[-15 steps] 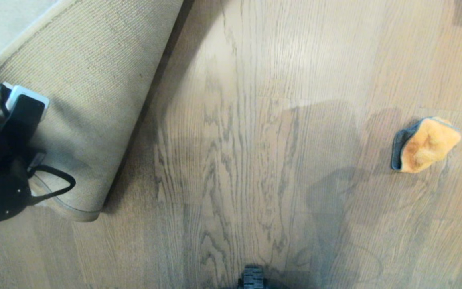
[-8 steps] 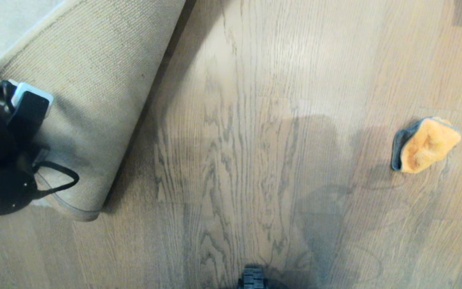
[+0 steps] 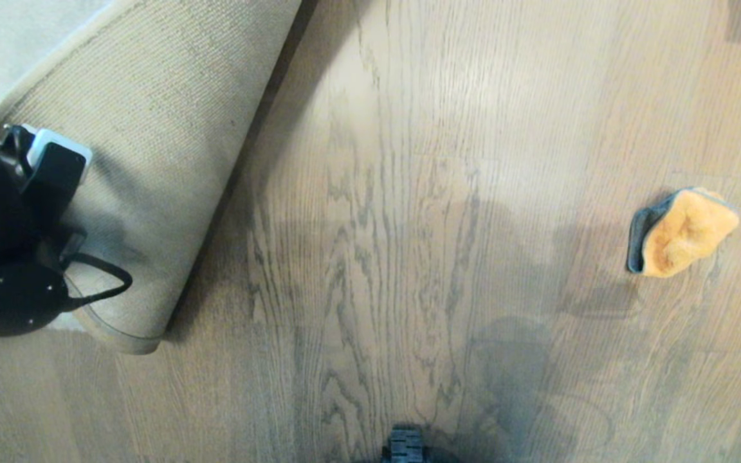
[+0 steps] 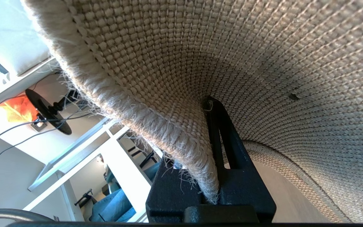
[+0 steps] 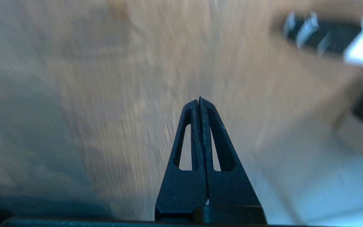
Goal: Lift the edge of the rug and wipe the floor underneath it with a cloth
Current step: Put down the rag
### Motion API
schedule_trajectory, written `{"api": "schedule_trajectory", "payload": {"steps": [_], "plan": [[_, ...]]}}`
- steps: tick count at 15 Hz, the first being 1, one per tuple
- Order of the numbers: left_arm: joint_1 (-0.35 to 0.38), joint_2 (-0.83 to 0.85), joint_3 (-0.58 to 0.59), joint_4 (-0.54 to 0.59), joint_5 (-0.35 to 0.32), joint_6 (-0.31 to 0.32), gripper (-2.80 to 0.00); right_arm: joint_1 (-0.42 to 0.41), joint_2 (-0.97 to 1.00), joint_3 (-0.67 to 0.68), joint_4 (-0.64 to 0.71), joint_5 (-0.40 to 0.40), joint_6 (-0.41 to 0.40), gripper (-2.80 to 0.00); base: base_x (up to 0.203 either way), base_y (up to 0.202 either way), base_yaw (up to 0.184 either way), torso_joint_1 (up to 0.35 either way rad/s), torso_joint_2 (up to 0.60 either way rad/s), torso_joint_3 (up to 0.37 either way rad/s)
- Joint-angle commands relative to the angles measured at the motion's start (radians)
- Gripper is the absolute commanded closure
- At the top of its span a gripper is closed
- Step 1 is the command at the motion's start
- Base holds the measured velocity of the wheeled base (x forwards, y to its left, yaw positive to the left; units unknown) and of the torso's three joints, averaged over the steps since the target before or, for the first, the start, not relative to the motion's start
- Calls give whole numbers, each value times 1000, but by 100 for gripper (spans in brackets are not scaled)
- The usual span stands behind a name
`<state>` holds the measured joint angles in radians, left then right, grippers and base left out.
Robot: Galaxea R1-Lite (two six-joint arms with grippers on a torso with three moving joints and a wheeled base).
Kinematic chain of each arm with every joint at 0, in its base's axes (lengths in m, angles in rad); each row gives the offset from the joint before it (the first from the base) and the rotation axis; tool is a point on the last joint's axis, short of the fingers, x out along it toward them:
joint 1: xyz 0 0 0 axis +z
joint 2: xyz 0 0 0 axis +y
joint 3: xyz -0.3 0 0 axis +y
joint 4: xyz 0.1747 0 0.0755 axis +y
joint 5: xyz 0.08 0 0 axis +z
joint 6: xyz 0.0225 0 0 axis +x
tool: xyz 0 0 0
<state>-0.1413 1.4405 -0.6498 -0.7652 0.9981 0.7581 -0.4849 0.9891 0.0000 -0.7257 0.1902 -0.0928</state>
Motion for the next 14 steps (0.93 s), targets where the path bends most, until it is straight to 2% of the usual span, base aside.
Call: {"api": "schedule_trajectory", "payload": {"steps": [1,3,6,8,10,12,14], "plan": [[2,6,-10,-5,5,3,0,1,-6,0,84,-18,-2,0,0,0,0,0,0,0],[2,6,-7,-5,5,3,0,3,-7,0,200,-17,-3,0,0,0,0,0,0,0],[2,6,-8,-5,7,4,0,2,-22,0,450,-22,-2,0,0,0,0,0,0,0],[0,14,-8,-5,5,4,0,2,-42,0,569,-50,12,0,0,0,0,0,0,0],[0,20,-11,-5,6,3,0,2,-50,0,616,-103,9,0,0,0,0,0,0,0],[0,23,-11,-5,5,3,0,0,-72,0,679,-200,-13,0,0,0,0,0,0,0],[0,23,-11,-5,5,3,0,1,-97,0,689,-202,3,0,0,0,0,0,0,0]]}}
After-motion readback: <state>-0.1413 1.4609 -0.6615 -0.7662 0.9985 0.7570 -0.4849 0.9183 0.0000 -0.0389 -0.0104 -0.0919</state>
